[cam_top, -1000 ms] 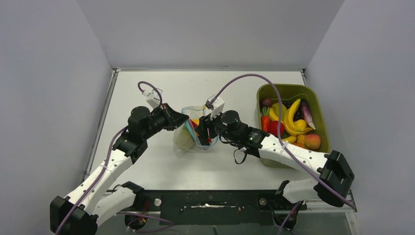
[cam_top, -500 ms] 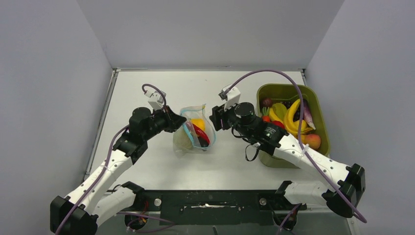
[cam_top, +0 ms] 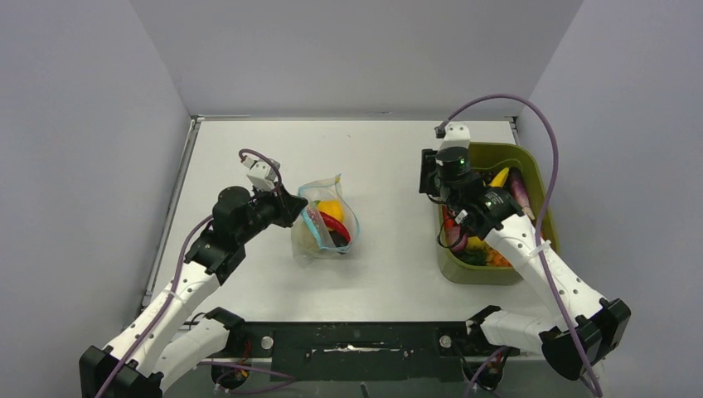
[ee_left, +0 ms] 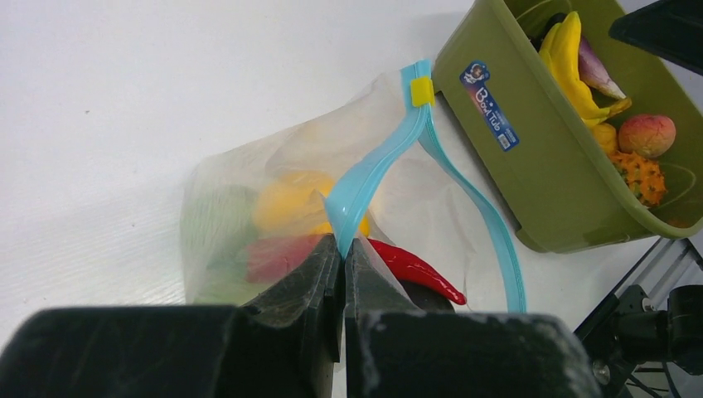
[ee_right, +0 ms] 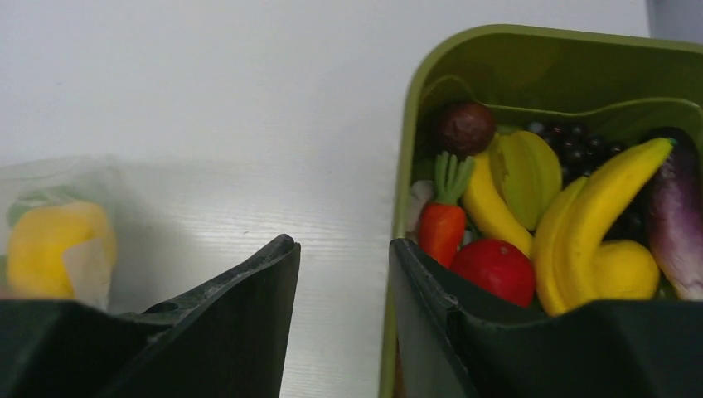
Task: Place the food in the zip-top bag and seal the zipper
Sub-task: Pick up the fake fruit from the bin.
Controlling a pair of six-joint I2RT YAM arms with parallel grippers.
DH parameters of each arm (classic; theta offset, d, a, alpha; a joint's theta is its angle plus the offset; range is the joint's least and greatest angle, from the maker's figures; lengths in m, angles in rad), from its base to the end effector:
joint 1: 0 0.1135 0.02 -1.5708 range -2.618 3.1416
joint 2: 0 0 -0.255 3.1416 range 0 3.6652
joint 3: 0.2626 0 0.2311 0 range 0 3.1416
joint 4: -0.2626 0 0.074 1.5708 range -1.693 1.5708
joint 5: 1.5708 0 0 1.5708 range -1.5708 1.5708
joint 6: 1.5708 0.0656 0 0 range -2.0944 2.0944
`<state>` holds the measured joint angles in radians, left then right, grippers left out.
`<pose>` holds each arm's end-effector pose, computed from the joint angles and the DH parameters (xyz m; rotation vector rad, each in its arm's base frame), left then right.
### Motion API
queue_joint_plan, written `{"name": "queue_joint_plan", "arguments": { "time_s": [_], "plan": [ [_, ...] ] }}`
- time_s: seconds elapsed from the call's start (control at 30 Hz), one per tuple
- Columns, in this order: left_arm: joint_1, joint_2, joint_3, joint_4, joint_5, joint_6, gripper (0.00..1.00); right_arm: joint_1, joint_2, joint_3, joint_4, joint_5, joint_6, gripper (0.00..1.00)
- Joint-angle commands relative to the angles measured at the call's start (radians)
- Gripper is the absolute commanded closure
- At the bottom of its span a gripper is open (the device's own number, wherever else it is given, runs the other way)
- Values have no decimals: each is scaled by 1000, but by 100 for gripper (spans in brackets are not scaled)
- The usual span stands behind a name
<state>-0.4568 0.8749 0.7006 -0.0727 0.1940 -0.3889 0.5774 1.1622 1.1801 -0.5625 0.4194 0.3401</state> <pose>0.1927 -0.1088 0.2958 0.2060 1.8712 -0.7667 0.2285 0.1170 0.3421 0.0015 2.0659 0.1204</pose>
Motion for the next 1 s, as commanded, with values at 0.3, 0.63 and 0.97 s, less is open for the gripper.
{"name": "queue_joint_plan", "arguments": {
  "time_s": [0.3,0.63,0.97],
  "plan": [
    [-3,-10,-21,32,23,63,100,-364,7,-88,150,-56,-167,54],
    [-6,-13,-26,36,40,56,100,-492,91,-244,494,-199,-234,48],
    [-5,-27,-29,25,29,61,100,-553,302,-107,331,-192,-326,59]
  ]
}}
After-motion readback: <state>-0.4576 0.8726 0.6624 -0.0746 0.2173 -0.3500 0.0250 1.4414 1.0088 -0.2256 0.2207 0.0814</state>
